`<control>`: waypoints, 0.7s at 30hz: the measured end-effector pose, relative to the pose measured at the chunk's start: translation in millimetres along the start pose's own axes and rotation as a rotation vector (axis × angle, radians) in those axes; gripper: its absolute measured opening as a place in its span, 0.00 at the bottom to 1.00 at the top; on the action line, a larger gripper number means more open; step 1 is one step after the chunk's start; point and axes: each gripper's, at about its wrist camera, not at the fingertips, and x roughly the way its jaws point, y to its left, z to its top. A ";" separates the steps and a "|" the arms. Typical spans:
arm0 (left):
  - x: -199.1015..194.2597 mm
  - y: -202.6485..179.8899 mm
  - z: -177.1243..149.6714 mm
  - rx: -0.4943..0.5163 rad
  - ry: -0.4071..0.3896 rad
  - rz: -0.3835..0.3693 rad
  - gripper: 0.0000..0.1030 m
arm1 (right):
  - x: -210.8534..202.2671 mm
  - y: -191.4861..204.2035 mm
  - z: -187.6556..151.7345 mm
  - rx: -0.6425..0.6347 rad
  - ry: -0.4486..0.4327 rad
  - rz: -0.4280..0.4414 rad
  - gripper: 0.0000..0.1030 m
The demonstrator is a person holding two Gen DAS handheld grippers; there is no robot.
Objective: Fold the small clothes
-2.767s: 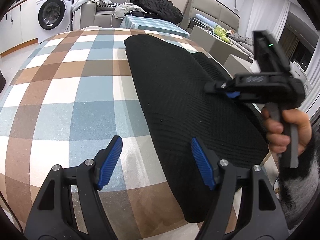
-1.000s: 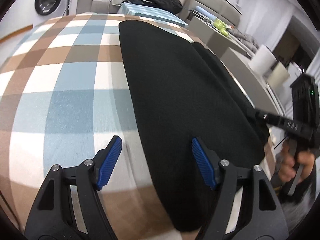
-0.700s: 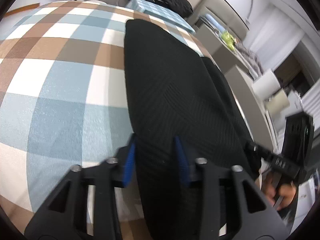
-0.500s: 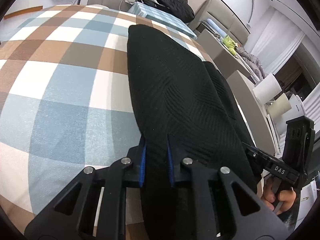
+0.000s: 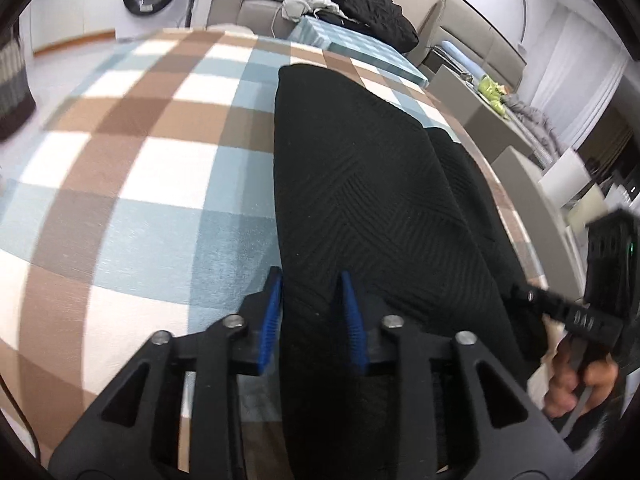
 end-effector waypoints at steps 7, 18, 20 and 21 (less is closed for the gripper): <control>-26.5 -5.5 -6.6 0.007 -0.059 -0.030 0.59 | -6.8 6.4 13.6 -0.020 -0.048 -0.051 0.05; -31.4 -14.9 -14.8 0.034 -0.041 -0.037 0.60 | -33.4 -32.0 5.5 0.015 -0.070 -0.191 0.04; -30.6 -16.0 -16.1 0.033 -0.037 -0.042 0.60 | -32.7 -31.0 8.5 0.019 -0.079 -0.184 0.04; -30.7 -16.8 -16.2 0.035 -0.038 -0.044 0.60 | -33.3 -30.4 9.8 0.024 -0.084 -0.173 0.04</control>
